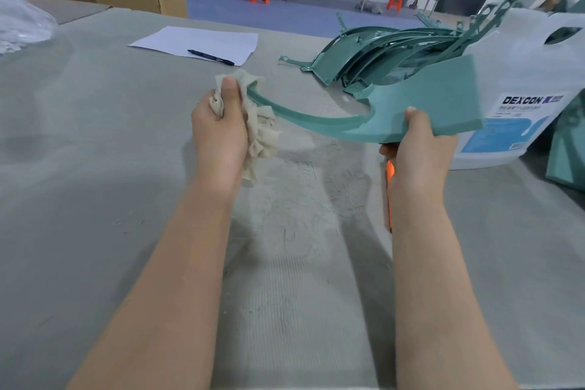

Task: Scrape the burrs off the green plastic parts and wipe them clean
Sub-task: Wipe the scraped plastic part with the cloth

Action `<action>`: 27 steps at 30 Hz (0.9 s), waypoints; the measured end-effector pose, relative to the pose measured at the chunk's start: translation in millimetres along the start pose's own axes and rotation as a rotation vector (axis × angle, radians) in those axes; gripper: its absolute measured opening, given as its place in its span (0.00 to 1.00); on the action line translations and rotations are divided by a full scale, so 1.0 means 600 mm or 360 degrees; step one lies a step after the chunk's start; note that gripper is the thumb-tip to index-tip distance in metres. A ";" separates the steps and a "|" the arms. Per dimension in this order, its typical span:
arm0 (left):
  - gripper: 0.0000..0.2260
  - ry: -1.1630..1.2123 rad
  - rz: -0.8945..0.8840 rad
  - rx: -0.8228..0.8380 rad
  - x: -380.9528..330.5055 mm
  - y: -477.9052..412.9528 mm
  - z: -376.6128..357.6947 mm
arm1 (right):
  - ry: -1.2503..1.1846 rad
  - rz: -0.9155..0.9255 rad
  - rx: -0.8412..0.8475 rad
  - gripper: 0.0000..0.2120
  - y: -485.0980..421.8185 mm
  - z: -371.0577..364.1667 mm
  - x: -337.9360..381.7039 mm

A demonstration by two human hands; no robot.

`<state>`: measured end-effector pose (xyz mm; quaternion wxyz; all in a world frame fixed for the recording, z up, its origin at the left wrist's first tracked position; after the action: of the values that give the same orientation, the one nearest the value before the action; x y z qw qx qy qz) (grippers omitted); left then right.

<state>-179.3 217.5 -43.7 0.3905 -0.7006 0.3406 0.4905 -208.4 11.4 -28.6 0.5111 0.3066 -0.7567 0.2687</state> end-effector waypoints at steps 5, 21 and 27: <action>0.19 0.0269 0.0361 -0.0013 0.007 -0.002 -0.002 | -0.0014 0.0003 -0.0016 0.05 0.003 -0.003 -0.002; 0.11 0.0326 0.0307 0.0128 0.002 -0.003 -0.005 | 0.0197 0.0134 0.0127 0.05 0.005 -0.005 -0.002; 0.13 0.0312 0.0074 -0.0093 -0.002 -0.004 0.004 | 0.0130 0.0050 0.0237 0.08 0.010 -0.008 -0.002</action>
<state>-178.8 221.0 -42.8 0.3233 -0.7483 0.3789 0.4381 -209.6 18.9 -28.6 0.5131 0.3206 -0.7178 0.3445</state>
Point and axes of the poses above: each hand's wrist, its own y-axis away from the middle knuckle, its own z-axis out of the back of the hand, x = y × z, the point moved 2 cm from there along -y, towards the middle knuckle
